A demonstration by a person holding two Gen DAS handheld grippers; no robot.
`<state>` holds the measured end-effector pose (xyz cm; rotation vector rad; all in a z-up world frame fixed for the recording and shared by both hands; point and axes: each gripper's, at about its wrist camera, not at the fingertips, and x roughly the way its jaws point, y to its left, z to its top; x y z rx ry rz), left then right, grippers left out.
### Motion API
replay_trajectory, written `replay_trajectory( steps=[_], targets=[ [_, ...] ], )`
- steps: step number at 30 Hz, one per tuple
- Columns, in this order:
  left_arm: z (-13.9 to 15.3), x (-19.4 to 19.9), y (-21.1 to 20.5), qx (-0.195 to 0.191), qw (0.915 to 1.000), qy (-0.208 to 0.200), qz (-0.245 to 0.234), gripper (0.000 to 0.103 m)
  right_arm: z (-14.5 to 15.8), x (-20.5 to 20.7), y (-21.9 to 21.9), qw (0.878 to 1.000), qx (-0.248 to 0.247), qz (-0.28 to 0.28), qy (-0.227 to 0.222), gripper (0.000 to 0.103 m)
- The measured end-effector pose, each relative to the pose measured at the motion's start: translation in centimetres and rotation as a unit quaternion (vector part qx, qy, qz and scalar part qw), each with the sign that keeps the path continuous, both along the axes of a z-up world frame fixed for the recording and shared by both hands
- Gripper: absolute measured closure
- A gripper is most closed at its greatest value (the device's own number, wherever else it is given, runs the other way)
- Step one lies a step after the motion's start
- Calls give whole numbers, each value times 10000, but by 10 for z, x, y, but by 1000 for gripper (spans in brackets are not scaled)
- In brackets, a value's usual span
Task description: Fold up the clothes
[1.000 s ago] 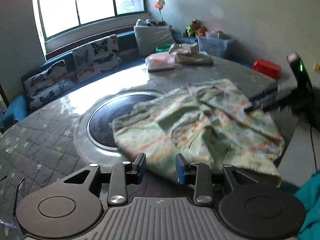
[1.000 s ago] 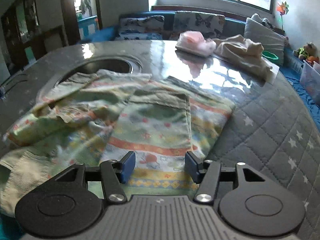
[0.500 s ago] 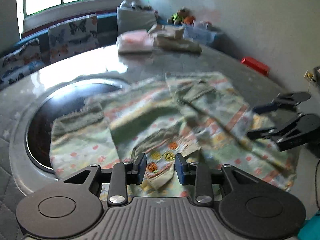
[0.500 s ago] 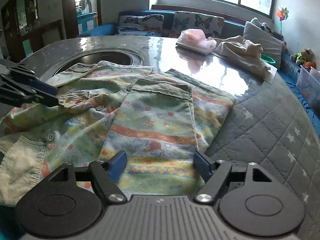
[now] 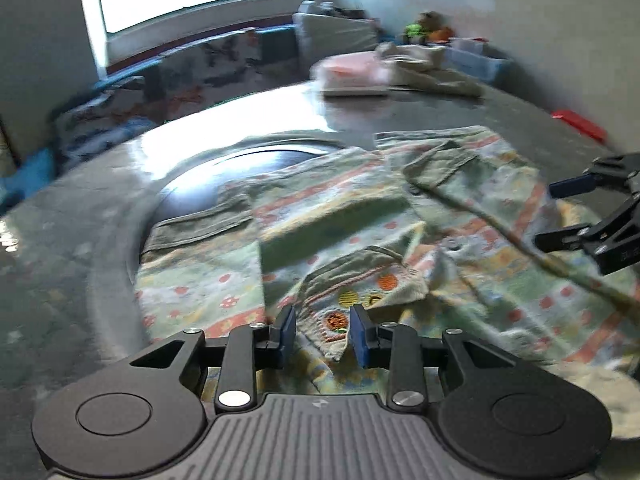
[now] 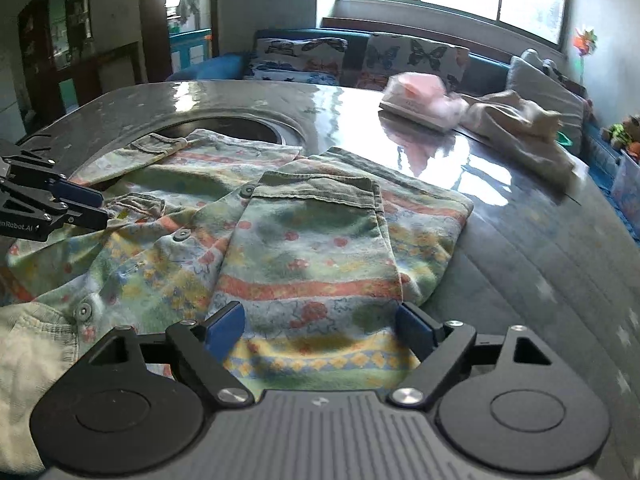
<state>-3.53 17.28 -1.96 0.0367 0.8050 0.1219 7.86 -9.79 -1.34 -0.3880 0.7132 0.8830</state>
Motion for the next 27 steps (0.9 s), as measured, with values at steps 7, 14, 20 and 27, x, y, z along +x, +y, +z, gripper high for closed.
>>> replay_trajectory(
  steps=[7, 14, 20, 27],
  targets=[
    [0, -15, 34, 90, 9982, -44, 596, 69, -3, 7, 51, 9995, 59, 298, -84, 17],
    [3, -37, 48, -28, 9961, -119, 871, 69, -1, -1, 69, 9981, -85, 601, -52, 18],
    [5, -43, 48, -127, 9950, -196, 970, 69, 14, -9, 73, 9971, -101, 695, -279, 21],
    [5, -42, 45, -194, 9939, -277, 1054, 70, 22, -11, 105, 9950, 33, 950, -320, 35]
  ],
)
